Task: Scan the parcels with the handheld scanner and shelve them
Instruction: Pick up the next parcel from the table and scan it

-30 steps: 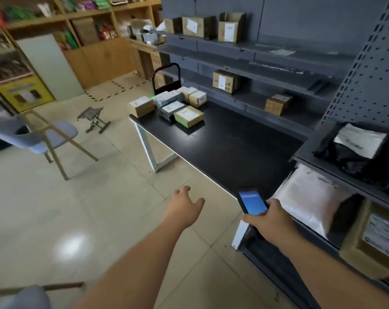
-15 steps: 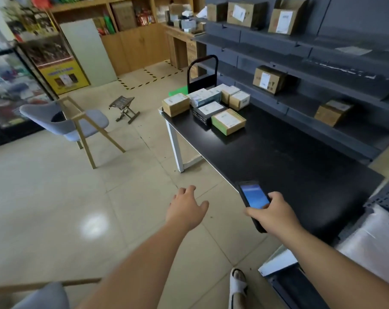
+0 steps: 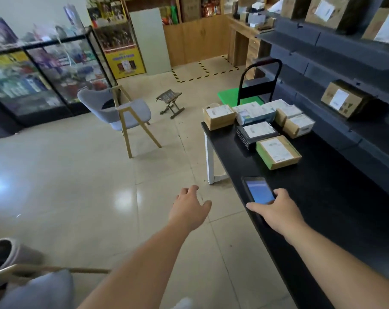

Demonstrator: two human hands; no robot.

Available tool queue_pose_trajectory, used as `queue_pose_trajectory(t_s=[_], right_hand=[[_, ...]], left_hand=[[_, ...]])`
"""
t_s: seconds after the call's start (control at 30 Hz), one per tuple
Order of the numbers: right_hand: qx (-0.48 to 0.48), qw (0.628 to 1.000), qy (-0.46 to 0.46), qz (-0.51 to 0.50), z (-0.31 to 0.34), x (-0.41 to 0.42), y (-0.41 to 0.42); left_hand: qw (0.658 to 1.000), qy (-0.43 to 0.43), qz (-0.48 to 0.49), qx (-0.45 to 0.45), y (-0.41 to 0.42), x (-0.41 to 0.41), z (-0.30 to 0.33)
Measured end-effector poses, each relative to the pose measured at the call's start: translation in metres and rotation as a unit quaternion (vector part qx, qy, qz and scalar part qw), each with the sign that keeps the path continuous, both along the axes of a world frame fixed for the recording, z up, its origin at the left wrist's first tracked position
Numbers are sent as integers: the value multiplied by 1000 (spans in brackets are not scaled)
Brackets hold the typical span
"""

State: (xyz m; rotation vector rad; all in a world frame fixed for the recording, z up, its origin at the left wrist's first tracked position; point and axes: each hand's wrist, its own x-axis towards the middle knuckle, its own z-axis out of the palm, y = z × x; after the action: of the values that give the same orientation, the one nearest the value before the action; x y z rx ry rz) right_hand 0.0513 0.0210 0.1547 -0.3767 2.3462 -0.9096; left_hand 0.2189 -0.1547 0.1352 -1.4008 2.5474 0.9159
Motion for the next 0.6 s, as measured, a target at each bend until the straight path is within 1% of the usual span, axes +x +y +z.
queue_pose_trajectory(t_s=[0.2,0.33,0.47,0.6], right_hand=[[5,1000,-2,7,-9,-49,-71],[8,1000,1,-29,-14,-83,-118],[14,997,4,-77,-18,-110,-152],[35,990,-7,-138,-28,-129,-163]], left_hand=[[999,8,29,28,-79,-48,-16],[997,17,27,73,-139,-90,-29],[997,-2,-21,79,-188,-135,-34],[992,-19,-82,91,-219,-189,-44]])
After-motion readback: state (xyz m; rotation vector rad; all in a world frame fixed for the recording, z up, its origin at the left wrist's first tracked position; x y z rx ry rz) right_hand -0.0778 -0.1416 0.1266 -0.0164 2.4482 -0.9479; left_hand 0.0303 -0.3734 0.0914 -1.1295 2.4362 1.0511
